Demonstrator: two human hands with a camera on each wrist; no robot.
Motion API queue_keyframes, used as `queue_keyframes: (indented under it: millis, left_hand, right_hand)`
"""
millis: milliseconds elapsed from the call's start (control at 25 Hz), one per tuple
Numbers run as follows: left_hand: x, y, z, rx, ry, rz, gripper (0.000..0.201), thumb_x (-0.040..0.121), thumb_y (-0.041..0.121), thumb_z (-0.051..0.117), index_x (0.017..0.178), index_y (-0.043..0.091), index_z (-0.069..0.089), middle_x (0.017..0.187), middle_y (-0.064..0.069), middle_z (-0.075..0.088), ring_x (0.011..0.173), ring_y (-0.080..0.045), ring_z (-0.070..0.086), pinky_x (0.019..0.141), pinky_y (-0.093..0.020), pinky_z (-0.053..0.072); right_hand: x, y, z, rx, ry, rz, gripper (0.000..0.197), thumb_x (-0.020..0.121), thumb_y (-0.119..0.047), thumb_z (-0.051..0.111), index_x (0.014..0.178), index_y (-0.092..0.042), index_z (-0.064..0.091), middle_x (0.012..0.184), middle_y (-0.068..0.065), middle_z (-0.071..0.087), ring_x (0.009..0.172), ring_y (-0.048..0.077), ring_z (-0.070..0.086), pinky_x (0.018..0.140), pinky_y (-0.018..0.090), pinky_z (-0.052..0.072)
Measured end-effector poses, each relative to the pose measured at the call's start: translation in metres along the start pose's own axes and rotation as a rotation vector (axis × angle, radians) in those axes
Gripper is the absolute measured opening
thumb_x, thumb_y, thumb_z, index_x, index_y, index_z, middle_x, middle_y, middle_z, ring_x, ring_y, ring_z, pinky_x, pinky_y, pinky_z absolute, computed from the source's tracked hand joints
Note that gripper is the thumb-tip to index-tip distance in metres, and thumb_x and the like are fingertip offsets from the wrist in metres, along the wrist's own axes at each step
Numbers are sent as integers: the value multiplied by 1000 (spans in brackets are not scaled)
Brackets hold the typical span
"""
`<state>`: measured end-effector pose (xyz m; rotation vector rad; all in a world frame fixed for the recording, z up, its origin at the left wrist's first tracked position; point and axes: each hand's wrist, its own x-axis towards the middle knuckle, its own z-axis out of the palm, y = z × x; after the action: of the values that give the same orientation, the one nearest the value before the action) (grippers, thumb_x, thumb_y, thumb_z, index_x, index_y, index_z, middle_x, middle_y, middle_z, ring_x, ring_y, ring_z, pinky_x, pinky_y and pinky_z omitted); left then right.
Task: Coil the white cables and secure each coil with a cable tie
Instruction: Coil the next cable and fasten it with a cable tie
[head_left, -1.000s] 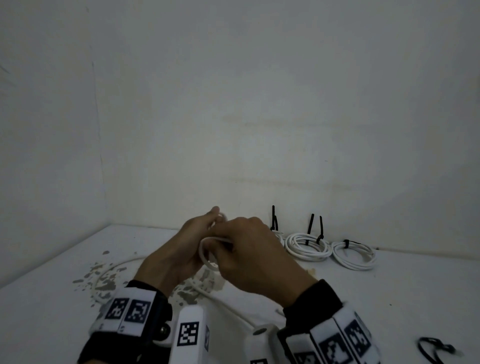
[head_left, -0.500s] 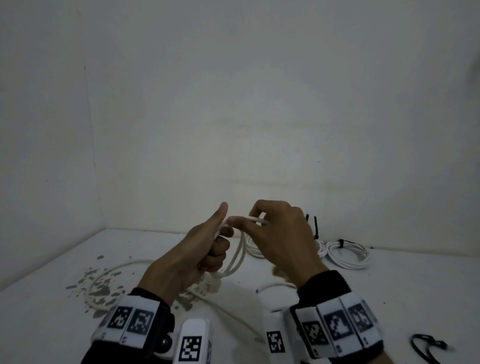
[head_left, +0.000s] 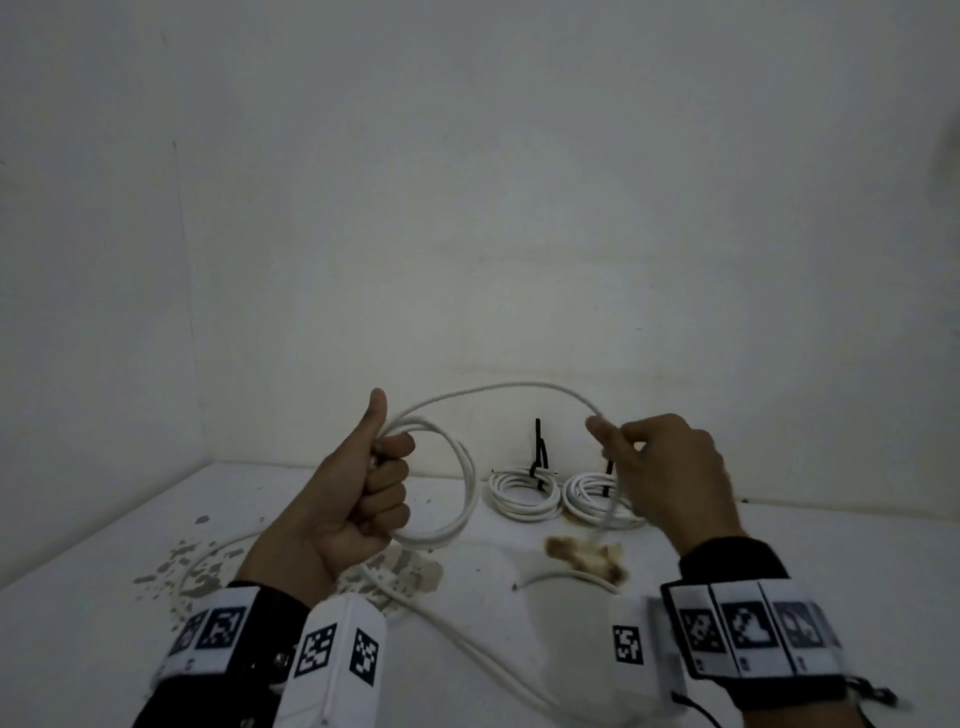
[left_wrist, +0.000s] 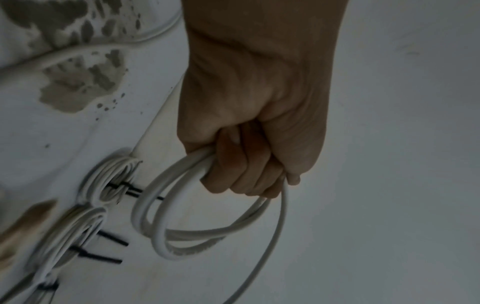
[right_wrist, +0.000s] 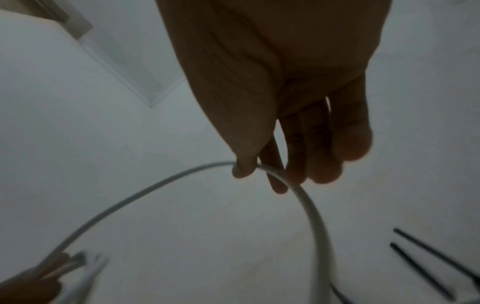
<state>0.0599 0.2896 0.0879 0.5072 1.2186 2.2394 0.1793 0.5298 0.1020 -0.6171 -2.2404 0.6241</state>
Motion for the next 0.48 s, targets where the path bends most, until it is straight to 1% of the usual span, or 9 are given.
queue_keyframes:
  millis: [40, 80, 120, 160, 240, 360, 400, 480]
  left_hand:
    - [1, -4, 6, -20, -32, -23, 55, 89, 65, 41, 53, 24, 34, 32, 9, 18, 23, -4, 11, 35, -10, 10]
    - [1, -8, 12, -31, -57, -45, 55, 89, 65, 41, 52, 24, 35, 32, 9, 18, 22, -3, 13, 35, -10, 9]
    - [1, -12, 17, -30, -72, -65, 55, 89, 65, 41, 52, 24, 36, 32, 9, 18, 21, -3, 15, 35, -10, 8]
    - [2, -17, 22, -23, -76, -80, 55, 90, 64, 41, 52, 24, 36, 33, 9, 18, 22, -3, 15, 36, -11, 7]
    - [2, -23, 29, 1, -46, -90, 55, 92, 64, 42, 54, 24, 36, 36, 8, 17, 24, -4, 13, 36, -14, 6]
    - [2, -25, 30, 85, 70, -42, 54, 91, 64, 45, 59, 21, 40, 42, 6, 16, 29, -7, 11, 36, -16, 8]
    - [3, -26, 31, 95, 101, -25, 54, 92, 63, 46, 60, 20, 41, 43, 6, 17, 30, -7, 12, 36, -16, 10]
    - [4, -27, 31, 104, 151, -4, 53, 93, 60, 47, 60, 19, 41, 44, 5, 18, 31, -8, 13, 35, -16, 12]
  right_hand:
    - [-1, -5, 8, 219, -5, 21, 54, 91, -62, 54, 72, -16, 75, 64, 8, 71, 61, 28, 69, 61, 39, 59]
    - [-4, -12, 14, 442, -51, 74, 52, 95, -53, 55, 74, -9, 74, 63, 13, 71, 56, 28, 69, 58, 41, 59]
    - [-8, -20, 19, 634, -129, 142, 53, 99, -46, 54, 79, -1, 73, 66, 18, 71, 56, 29, 68, 56, 41, 59]
    - [-12, -27, 23, 776, -221, 206, 54, 101, -42, 51, 84, 5, 71, 71, 23, 72, 58, 31, 69, 56, 39, 59]
    - [-20, -38, 29, 923, -378, 305, 55, 104, -41, 46, 91, 7, 69, 79, 24, 73, 65, 31, 71, 59, 38, 60]
    - [-27, -47, 36, 1024, -491, 421, 54, 106, -42, 38, 93, 2, 65, 75, 21, 73, 65, 31, 71, 64, 41, 60]
    - [-29, -49, 39, 1041, -532, 447, 54, 106, -45, 36, 93, 0, 64, 75, 20, 73, 63, 31, 70, 64, 41, 59]
    - [-32, -55, 43, 1079, -671, 452, 58, 103, -53, 35, 89, -4, 62, 75, 17, 72, 62, 29, 67, 64, 39, 57]
